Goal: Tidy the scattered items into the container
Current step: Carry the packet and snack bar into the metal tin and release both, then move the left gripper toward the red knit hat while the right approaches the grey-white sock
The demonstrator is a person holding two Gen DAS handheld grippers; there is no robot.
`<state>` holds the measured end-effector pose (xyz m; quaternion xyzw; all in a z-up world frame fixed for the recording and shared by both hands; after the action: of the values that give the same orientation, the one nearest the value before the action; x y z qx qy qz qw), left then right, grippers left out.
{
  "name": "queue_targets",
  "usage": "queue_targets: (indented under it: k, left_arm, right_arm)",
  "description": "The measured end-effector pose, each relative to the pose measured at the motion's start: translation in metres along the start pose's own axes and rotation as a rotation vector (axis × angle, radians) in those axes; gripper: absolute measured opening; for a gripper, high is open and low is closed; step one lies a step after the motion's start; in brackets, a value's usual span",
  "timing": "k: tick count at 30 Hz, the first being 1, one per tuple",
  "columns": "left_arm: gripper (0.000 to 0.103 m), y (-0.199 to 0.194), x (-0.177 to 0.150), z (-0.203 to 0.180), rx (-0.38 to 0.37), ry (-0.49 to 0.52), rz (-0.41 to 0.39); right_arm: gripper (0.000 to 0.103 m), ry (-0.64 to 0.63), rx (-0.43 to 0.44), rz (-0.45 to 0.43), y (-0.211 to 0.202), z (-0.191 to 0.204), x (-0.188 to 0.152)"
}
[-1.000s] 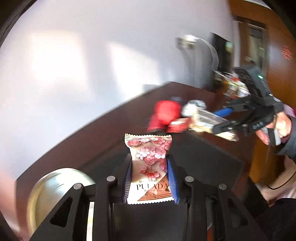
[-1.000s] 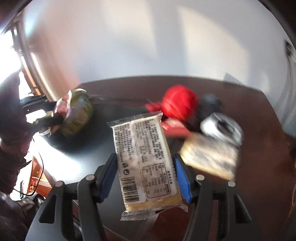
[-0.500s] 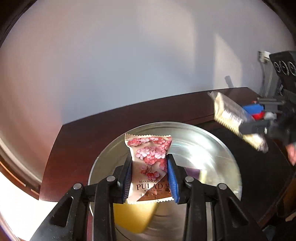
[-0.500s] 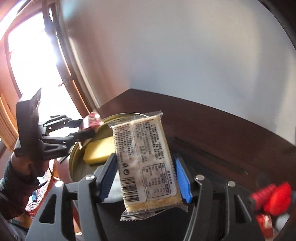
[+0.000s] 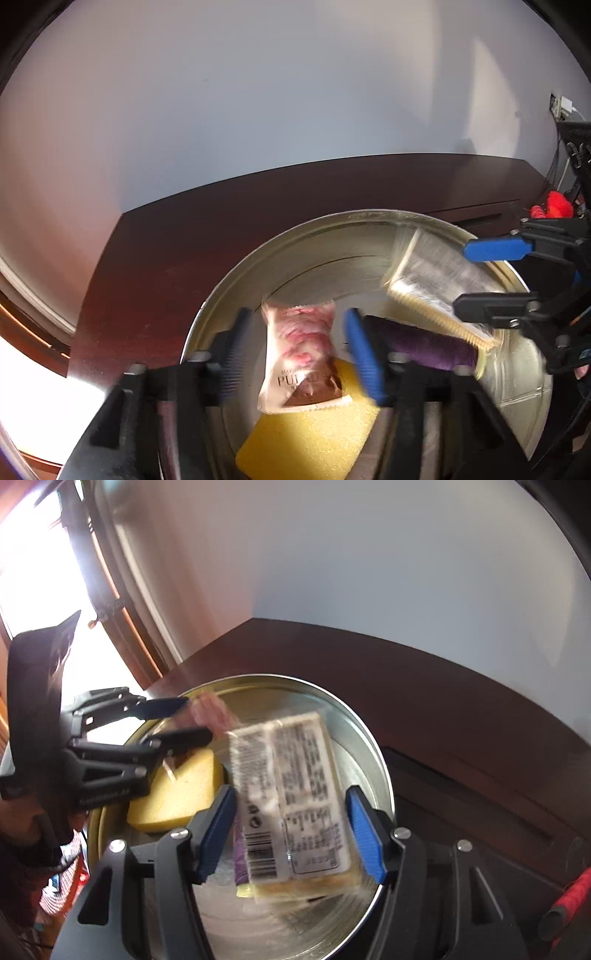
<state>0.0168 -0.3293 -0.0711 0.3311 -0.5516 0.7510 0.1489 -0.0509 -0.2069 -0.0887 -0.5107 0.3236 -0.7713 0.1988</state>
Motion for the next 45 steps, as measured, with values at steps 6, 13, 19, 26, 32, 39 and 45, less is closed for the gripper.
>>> queue_targets:
  k: [6, 13, 19, 26, 32, 39, 45]
  left_arm:
    - [0.07, -0.024, 0.003, 0.003, 0.003, -0.058, -0.07]
    - [0.083, -0.071, 0.016, -0.035, -0.063, -0.05, -0.192]
    - [0.086, -0.098, 0.03, -0.105, -0.198, 0.05, -0.238]
    - [0.086, -0.098, 0.046, -0.219, -0.362, 0.204, -0.23]
    - [0.086, -0.097, 0.066, -0.296, -0.458, 0.275, -0.201]
    - [0.086, -0.075, 0.082, -0.344, -0.464, 0.273, -0.151]
    - [0.086, -0.054, 0.093, -0.368, -0.444, 0.301, -0.119]
  right_arm:
    - [0.078, 0.006, 0.058, -0.079, -0.029, 0.007, -0.011]
    - [0.091, 0.051, 0.044, -0.202, -0.099, -0.002, -0.048]
    - [0.091, 0.136, -0.07, -0.283, -0.17, -0.028, -0.115]
    - [0.099, 0.344, -0.256, -0.402, -0.251, -0.09, -0.198]
    - [0.1, 0.553, -0.337, -0.464, -0.291, -0.136, -0.257]
    - [0.1, 0.583, -0.382, -0.473, -0.319, -0.153, -0.279]
    - [0.102, 0.584, -0.402, -0.468, -0.322, -0.163, -0.287]
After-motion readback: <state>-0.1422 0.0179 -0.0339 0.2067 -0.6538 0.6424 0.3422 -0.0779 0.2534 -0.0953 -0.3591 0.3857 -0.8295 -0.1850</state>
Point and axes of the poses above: each gripper's, at about its wrist camera, not at the fingertips, and y roughly the way its jaws point, z to its left, x to its top, the point moved 1 cm from there along y, roughly the way its jaws point, and after that the axes turned 5 degrees about x, right-handed, at the moved point
